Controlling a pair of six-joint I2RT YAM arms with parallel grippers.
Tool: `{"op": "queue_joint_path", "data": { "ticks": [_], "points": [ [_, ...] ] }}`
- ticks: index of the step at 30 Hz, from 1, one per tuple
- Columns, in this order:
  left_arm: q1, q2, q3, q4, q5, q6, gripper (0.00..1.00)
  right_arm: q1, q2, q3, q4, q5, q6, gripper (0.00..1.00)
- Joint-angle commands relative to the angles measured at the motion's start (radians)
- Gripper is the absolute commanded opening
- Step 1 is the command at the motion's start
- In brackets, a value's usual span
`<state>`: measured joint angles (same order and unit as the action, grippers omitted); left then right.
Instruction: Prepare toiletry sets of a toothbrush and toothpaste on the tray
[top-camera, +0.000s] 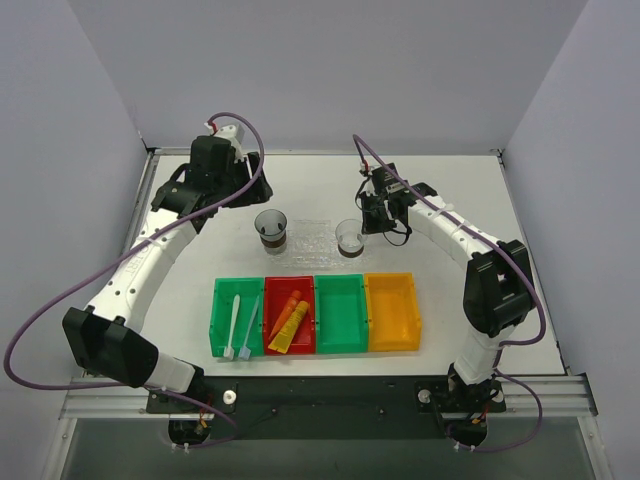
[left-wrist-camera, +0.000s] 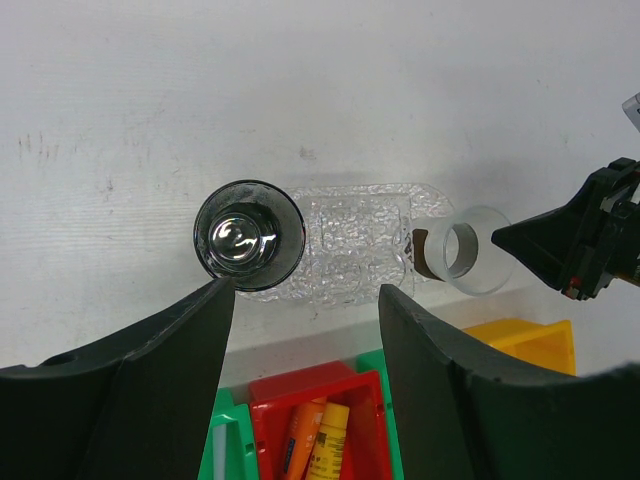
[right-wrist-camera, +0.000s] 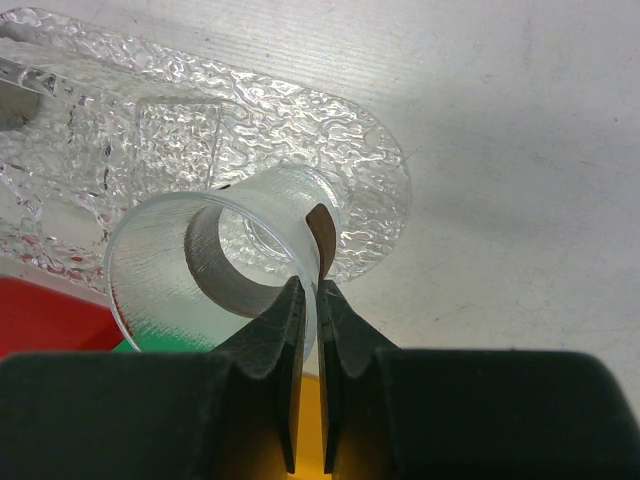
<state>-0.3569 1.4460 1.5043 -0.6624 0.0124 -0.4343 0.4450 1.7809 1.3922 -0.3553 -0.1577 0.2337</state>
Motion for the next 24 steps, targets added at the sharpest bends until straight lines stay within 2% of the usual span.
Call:
{"op": "queue_joint_path", "data": {
  "ticks": [1, 9, 16, 24],
  "points": [
    [0.01, -0.038, 0.005, 0.018, -0.005, 0.009, 0.7, 0.001, 0.009, 0.016, 0.026, -0.002, -0.001, 0.04],
    [0.012, -0.036, 0.002, 0.02, -0.005, 0.006, 0.7, -0.002, 0.003, 0.022, 0.021, 0.0, -0.002, 0.14],
    [0.012, -0.032, 0.005, 0.02, -0.005, 0.003, 0.7, -0.002, 0.006, 0.03, 0.015, 0.003, -0.005, 0.28],
    [0.012, -0.026, -0.026, 0.021, -0.005, 0.009, 0.7, 0.0, -0.003, 0.042, 0.016, 0.001, -0.007, 0.37]
  ]
}}
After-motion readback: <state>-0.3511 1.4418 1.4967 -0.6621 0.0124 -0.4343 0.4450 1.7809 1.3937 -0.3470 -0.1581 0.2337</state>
